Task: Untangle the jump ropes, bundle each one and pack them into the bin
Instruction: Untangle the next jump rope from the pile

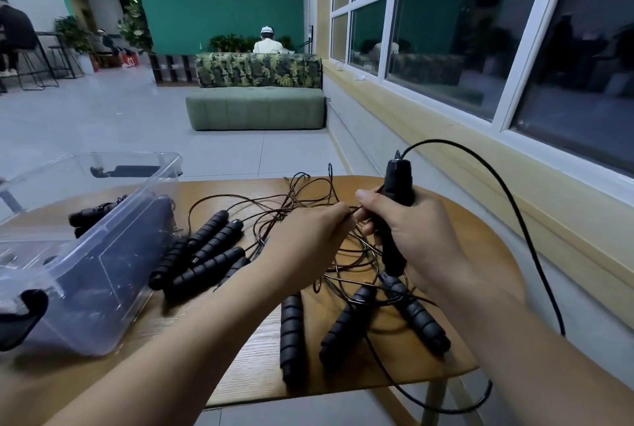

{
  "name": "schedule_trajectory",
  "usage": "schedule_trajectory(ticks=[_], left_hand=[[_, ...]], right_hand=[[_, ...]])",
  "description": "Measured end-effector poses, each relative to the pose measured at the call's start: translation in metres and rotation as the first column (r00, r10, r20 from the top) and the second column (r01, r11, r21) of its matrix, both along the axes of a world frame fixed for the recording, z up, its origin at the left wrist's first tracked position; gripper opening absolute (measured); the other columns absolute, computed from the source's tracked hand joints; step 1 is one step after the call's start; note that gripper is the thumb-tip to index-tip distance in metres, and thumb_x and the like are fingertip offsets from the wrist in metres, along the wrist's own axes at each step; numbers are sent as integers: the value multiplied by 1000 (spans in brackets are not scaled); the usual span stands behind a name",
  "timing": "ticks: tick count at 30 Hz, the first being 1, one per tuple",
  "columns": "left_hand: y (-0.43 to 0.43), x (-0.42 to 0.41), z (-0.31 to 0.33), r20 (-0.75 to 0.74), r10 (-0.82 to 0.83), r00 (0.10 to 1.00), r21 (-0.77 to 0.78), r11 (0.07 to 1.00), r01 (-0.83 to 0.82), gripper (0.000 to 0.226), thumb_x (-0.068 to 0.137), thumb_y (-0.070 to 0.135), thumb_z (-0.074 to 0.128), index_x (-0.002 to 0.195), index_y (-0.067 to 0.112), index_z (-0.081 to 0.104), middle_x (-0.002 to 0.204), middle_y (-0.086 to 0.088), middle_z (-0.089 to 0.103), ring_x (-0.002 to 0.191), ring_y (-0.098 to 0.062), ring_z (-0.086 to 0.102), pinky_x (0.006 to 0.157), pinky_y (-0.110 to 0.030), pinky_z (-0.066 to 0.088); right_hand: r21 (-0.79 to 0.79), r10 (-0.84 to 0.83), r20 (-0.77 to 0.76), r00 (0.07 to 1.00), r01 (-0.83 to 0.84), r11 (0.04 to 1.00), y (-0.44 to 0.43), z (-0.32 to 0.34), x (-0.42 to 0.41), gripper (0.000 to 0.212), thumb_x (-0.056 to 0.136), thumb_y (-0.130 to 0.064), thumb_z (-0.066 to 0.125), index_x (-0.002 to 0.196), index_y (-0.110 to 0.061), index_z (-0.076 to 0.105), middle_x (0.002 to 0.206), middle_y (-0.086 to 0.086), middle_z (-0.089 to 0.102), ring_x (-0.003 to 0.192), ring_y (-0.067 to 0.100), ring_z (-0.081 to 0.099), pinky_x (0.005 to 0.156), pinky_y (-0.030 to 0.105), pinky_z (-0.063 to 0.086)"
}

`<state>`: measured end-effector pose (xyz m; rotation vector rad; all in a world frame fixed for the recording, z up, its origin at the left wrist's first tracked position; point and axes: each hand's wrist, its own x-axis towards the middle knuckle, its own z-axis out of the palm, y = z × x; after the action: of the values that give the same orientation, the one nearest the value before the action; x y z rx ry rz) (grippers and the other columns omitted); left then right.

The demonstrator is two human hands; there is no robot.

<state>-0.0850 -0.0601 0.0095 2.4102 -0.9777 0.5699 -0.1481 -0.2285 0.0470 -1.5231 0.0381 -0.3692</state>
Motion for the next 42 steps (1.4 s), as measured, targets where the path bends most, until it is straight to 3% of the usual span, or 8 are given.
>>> schedule_trajectory(ticks=[6, 10, 13, 17, 23, 30, 35, 42], left_hand=[[37, 25, -10, -159, 109, 981, -31, 993, -116, 27, 109, 41, 50, 90, 23, 56, 80, 7, 66, 76, -18, 60, 74, -44, 53], [50, 33, -4, -155, 154, 976, -67, 984, -166, 27, 109, 42, 52, 91, 24, 59, 75, 7, 64, 72, -15, 59, 67, -39, 49], [53, 31, 5, -121, 163, 979, -110, 978, -177, 23, 109, 38, 54, 88, 30, 56, 71, 9, 59, 69, -12, 53, 62, -35, 40], [50, 24, 11, -66, 174, 983, -114, 977, -181, 26, 110, 40, 53, 92, 23, 61, 75, 7, 61, 73, -20, 56, 65, -38, 46], [36, 10, 19, -14, 132, 991, -93, 987, -132, 29, 110, 38, 50, 92, 18, 60, 76, 1, 63, 74, -26, 56, 67, -45, 48], [20, -3, 16, 10, 60, 998, 9, 998, -60, 39, 109, 42, 38, 134, 27, 64, 102, 5, 72, 91, -21, 67, 76, -43, 54], [30, 6, 12, 23, 47, 999, -140, 989, -43, 13, 108, 25, 57, 105, 18, 67, 86, 9, 62, 77, -18, 57, 69, -44, 51], [60, 27, 15, 59, 154, 986, -317, 940, -128, 27, 101, 47, 63, 102, 21, 71, 69, 11, 62, 64, -14, 57, 62, -32, 48]], right_hand=[[143, -98, 139, 985, 78, 987, -22, 21, -10, 14, 97, -20, 79, 94, -7, 74, 81, 10, 76, 65, 19, 66, 63, 30, 52], [157, -137, 147, 980, 114, 981, -27, 22, -8, 15, 98, -24, 78, 94, -10, 73, 82, 8, 77, 64, 16, 65, 62, 30, 51], [220, -106, 137, 985, 74, 973, -21, 23, -8, 15, 97, -24, 78, 99, -10, 73, 83, 7, 77, 61, 15, 65, 59, 26, 52], [268, 37, 113, 993, -67, 961, -7, 23, -13, 37, 90, -29, 81, 113, -2, 72, 86, 11, 77, 61, 15, 63, 59, 24, 53], [139, 101, 80, 992, -111, 984, 24, 3, -11, 28, 86, -32, 84, 105, -12, 78, 88, 13, 79, 62, 20, 65, 60, 30, 50], [-120, -54, 90, 994, 65, 991, 30, -13, -2, 7, 96, -26, 81, 91, -22, 80, 82, 6, 80, 71, 37, 72, 65, 44, 56], [-73, 1, 104, 995, 6, 997, 26, 0, -8, 12, 99, -24, 78, 97, -13, 78, 90, 8, 82, 71, 26, 72, 69, 44, 57], [58, -57, 199, 978, 46, 997, 5, 23, -16, 14, 100, -19, 75, 98, -5, 75, 91, 13, 81, 70, 21, 70, 64, 35, 51]])
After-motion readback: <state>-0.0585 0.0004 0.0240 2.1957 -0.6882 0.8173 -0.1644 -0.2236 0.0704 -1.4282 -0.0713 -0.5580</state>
